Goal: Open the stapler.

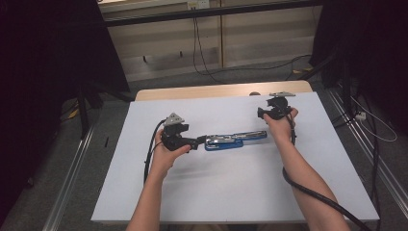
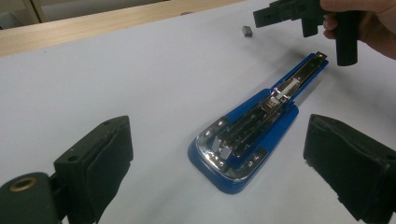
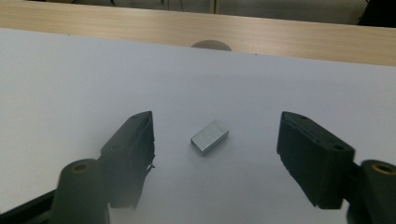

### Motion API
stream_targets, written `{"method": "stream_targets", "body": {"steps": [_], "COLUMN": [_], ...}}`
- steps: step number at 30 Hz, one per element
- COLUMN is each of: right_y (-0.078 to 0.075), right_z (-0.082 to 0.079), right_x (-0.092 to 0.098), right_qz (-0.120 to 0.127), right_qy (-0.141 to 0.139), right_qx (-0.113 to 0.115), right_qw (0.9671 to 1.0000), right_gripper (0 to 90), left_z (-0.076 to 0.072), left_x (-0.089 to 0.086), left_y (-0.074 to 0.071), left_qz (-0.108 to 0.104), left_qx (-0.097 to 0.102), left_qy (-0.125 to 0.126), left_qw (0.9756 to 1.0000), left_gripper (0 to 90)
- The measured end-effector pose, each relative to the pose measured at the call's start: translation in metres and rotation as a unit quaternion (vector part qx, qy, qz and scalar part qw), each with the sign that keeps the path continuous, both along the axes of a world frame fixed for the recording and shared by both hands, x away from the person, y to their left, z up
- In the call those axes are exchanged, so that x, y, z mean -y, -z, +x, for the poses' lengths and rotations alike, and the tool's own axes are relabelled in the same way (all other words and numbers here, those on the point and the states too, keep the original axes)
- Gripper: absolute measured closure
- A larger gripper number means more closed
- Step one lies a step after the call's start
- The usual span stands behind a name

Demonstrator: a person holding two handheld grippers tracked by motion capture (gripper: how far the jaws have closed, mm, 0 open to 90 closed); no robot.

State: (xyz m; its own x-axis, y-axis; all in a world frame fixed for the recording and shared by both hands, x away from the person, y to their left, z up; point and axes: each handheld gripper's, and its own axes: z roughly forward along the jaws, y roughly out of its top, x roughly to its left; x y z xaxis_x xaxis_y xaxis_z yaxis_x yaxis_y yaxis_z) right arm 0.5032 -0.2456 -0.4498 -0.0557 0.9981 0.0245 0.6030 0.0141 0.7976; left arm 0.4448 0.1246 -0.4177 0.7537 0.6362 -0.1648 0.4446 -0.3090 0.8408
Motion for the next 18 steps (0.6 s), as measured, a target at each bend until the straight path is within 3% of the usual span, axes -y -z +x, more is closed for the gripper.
{"method": "stream_targets", "body": {"steps": [6, 18], "right_y": [0.006, 0.015], "right_z": [0.003, 0.011], "right_x": [0.004, -0.006], "right_qz": [0.011, -0.007], "right_qy": [-0.001, -0.006], "right_qx": [-0.012, -0.016], "right_qw": [0.9999, 0.9998], "right_gripper": [45.9, 53.5], "left_z": [0.001, 0.003], "left_x": [0.0, 0.002], "left_y": [0.001, 0.005], "left_qz": [0.0, 0.011], "left_qx": [-0.001, -0.005], "left_qy": [-0.004, -0.003], "left_qw": [1.0, 0.9999], "left_gripper": [8.3, 8.3]}}
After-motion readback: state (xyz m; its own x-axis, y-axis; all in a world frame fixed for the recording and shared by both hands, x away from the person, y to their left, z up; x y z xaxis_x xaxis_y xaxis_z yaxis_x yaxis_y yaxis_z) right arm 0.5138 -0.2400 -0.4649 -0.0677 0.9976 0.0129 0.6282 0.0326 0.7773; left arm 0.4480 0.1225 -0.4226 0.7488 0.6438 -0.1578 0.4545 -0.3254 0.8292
